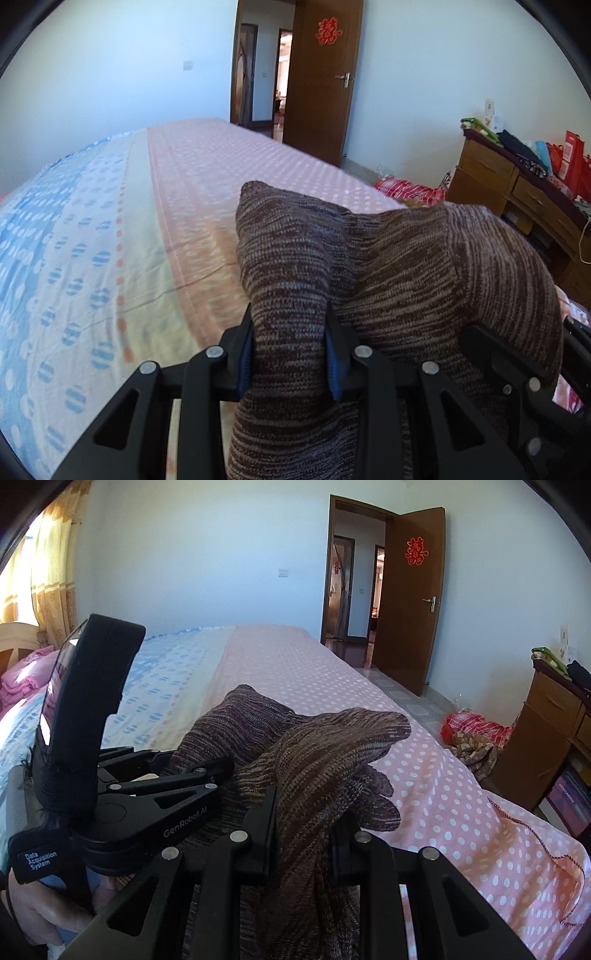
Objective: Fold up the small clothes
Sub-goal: 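Carry the sweater onto the pink sheet area and open both grippers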
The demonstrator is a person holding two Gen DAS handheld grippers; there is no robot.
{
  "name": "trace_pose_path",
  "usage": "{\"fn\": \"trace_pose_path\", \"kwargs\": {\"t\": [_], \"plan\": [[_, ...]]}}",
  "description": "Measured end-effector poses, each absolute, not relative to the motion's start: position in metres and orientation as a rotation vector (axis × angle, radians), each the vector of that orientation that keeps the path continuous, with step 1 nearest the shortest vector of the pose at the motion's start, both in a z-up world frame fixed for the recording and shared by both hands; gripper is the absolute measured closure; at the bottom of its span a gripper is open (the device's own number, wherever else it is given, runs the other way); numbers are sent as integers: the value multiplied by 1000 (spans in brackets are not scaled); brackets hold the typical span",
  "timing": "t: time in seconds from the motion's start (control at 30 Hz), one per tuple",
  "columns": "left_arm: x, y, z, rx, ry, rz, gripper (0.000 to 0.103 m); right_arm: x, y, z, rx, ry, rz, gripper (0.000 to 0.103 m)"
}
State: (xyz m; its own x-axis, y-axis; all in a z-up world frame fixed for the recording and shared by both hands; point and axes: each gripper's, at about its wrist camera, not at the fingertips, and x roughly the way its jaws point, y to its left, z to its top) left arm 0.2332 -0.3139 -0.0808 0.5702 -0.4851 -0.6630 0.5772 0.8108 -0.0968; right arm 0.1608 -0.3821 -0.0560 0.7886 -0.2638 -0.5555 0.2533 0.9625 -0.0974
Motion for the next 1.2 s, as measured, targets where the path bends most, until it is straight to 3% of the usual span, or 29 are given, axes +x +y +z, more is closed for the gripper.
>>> {"fn": "trace_pose_path", "kwargs": {"t": [0.13, 0.23, 0.3, 0.37, 0.4, 0.57, 0.67, 0.83, 0.9, 0.93, 0.97, 1.07, 1.2], "plan": [[244, -325, -105, 159, 789, -587, 68, 184, -402, -79, 12, 722, -309, 80], [244, -325, -105, 160, 807, -587, 60, 189, -417, -83, 82, 767, -302, 79], [249, -323, -108, 160, 850, -579, 46, 191, -428, -89, 138, 807, -294, 72], [253, -319, -106, 140, 885, -591, 38, 184, -440, -88, 228, 800, -286, 53], [253, -316, -105, 133, 896, -596, 35, 175, -449, -87, 278, 783, -287, 50], [231, -270, -91, 73, 884, -676, 37, 116, -459, -77, 463, 702, -225, 49], [211, -248, -93, 22, 890, -729, 29, 95, -437, -83, 445, 736, -168, 42], [195, -234, -115, -90, 1006, -775, 29, 95, -410, -94, 356, 807, -178, 42], [190, -232, -117, -105, 992, -776, 29, 100, -405, -98, 351, 839, -150, 46], [187, -232, -117, -93, 985, -781, 29, 100, -401, -99, 336, 850, -149, 62], [186, -233, -116, -80, 980, -784, 33, 100, -399, -101, 331, 864, -148, 85], [185, -238, -118, -99, 1006, -823, 62, 94, -409, -114, 452, 871, -121, 88], [183, -234, -106, -54, 1001, -834, 79, 75, -417, -111, 616, 821, -57, 90]]}}
